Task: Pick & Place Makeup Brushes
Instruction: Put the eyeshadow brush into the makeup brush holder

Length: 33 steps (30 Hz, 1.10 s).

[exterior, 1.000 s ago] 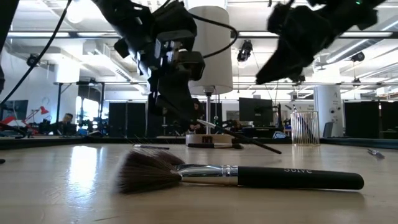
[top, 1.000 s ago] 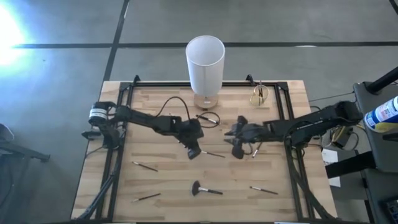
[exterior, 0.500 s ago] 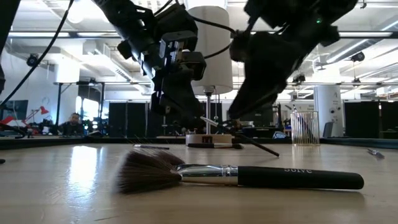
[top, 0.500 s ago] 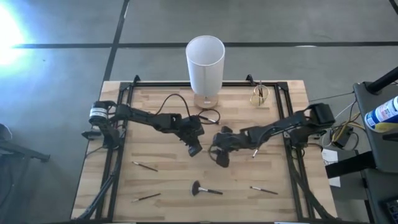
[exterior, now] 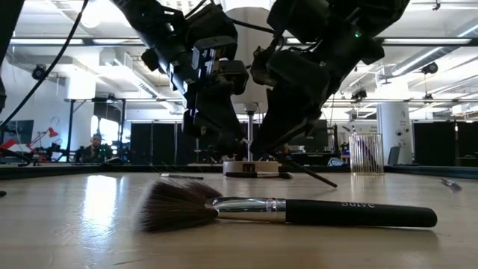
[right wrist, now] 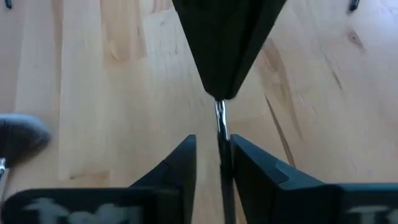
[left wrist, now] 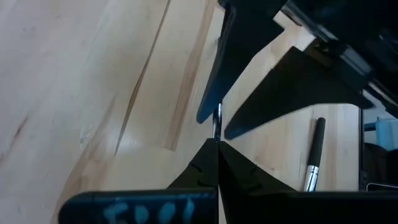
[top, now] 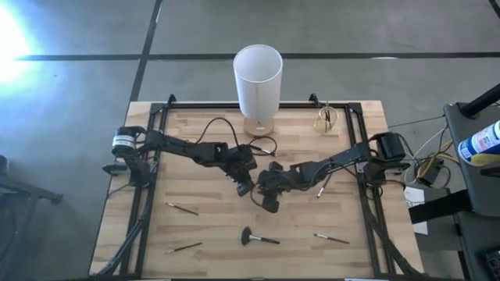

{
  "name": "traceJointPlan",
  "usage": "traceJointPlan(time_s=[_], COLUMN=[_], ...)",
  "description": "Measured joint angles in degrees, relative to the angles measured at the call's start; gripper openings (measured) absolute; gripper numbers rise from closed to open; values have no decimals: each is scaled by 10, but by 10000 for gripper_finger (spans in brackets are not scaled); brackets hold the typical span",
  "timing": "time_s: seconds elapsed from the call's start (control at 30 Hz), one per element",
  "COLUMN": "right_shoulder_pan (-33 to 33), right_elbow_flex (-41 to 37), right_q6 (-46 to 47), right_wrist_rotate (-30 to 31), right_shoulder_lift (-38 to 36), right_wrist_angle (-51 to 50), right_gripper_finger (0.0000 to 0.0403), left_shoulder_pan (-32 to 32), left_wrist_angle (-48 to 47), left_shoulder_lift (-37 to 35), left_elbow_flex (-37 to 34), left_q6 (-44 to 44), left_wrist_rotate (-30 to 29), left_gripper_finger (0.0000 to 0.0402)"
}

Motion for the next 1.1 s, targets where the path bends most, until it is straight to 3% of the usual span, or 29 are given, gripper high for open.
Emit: traceJointPlan(time_s=[0.2, 0.3, 0.43, 0.6, 0.77, 0.93, 1.1], right_shoulder_pan=[0, 0, 0, -13, -71, -189, -334], right_elbow_flex=[-4, -9, -41, -121, -214, -277, -302], right_q6=[-2, -7, -17, -33, -51, -100, -183], right_wrist_rotate=[2, 2, 17, 55, 121, 143, 182], right_shoulder_lift=[-3, -14, -57, -156, -294, -436, -531], right_wrist_angle=[0, 1, 3, 28, 52, 63, 80], right_gripper_finger=[22, 18, 17, 15, 15, 14, 14], left_shoulder_pan=[0, 1, 2, 3, 2, 3, 6], left_wrist_angle=[1, -12, 22, 220, 453, 641, 722], left_shoulder_lift=[0, -8, -51, -124, -181, -211, -225], left_elbow_flex=[0, 0, -34, -140, -257, -359, -417], left_q6=[-6, 9, 32, 52, 60, 63, 62], left_wrist_rotate=[-4, -7, -70, -63, -45, -47, -77], left_gripper_finger=[1, 11, 35, 47, 48, 48, 48])
